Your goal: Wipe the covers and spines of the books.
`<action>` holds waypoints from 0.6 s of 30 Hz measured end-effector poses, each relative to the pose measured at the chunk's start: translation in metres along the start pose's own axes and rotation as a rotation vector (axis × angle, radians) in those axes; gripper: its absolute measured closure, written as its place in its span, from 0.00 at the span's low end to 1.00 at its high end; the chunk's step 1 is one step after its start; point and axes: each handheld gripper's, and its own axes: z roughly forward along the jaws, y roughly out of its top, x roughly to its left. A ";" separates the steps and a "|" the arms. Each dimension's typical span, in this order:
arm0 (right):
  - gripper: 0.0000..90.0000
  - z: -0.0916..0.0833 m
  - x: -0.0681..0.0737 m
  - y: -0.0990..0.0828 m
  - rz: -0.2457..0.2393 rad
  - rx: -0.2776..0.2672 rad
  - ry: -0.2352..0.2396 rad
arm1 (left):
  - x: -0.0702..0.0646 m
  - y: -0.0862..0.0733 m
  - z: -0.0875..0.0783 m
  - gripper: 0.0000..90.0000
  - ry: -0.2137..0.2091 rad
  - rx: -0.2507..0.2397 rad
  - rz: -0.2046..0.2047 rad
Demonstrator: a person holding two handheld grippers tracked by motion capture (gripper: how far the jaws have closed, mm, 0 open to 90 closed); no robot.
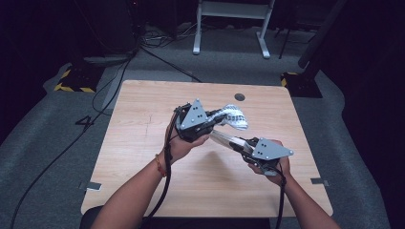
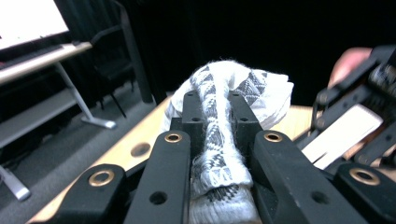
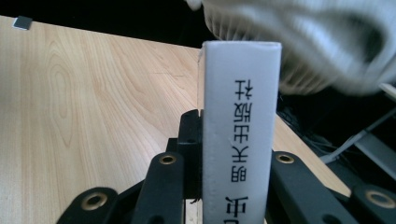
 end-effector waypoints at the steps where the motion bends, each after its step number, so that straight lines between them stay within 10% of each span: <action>1: 0.84 -0.001 0.002 0.002 -0.019 -0.005 0.002 | 0.002 -0.003 0.002 0.90 -0.018 0.032 -0.002; 9: 0.84 -0.006 0.003 0.001 -0.057 0.000 0.005 | 0.017 -0.029 0.003 0.90 -0.093 0.174 -0.043; 18: 0.84 -0.004 0.011 0.002 -0.122 0.026 0.019 | 0.033 -0.057 -0.009 0.90 -0.083 0.233 -0.108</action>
